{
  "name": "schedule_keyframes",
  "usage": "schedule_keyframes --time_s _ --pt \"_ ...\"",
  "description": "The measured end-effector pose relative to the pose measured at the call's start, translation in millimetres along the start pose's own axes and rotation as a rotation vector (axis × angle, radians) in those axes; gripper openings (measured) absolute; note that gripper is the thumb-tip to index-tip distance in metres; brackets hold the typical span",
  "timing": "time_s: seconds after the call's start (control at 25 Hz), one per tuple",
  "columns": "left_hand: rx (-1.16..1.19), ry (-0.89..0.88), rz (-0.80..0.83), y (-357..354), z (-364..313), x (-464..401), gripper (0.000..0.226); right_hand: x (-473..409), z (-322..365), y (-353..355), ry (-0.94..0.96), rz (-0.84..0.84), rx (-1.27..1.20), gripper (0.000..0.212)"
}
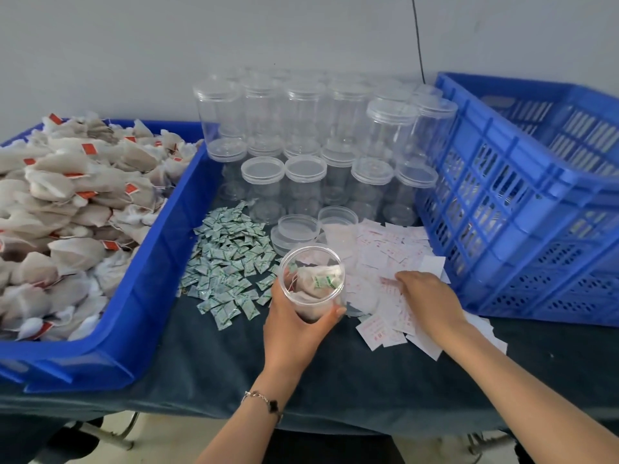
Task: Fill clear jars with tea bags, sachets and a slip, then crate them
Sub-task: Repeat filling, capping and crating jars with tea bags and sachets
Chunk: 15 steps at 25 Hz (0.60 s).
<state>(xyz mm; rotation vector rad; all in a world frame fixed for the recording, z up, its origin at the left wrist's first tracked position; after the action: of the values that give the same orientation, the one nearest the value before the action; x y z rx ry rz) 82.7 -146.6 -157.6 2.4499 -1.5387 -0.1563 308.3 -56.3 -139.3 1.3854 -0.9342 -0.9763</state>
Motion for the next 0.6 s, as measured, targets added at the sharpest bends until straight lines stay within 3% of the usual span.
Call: schedule_keyframes --time_s 0.12,0.28,0.44,0.6 --pt "-0.008 0.002 0.006 0.1 0.2 0.1 0.087 1.7 2.4 7.9 -0.029 -0.124 0.068 0.024" --pt "-0.018 -0.012 0.01 -0.7 -0.1 1.4 0.098 -1.8 3.0 22.4 -0.16 -0.322 -0.215 0.015" --pt "0.002 -0.01 0.025 -0.2 1.9 1.3 0.095 -5.2 13.2 19.0 -0.05 -0.295 -0.253 0.024" --pt "-0.004 -0.013 0.027 0.8 0.4 2.7 0.092 -6.1 11.4 14.7 -0.065 -0.309 -0.369 0.032"
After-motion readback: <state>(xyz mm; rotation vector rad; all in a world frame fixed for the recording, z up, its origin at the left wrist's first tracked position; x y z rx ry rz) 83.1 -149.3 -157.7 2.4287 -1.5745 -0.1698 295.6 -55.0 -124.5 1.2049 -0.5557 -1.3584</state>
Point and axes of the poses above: each hand's wrist, its own x-axis away from the middle knuckle, its own y-axis out of the back of the hand, z = x × y, the point moved 5 cm from there along -x, towards the middle knuckle, and after that the axes turned 9 degrees about y, right-handed, at the moved point
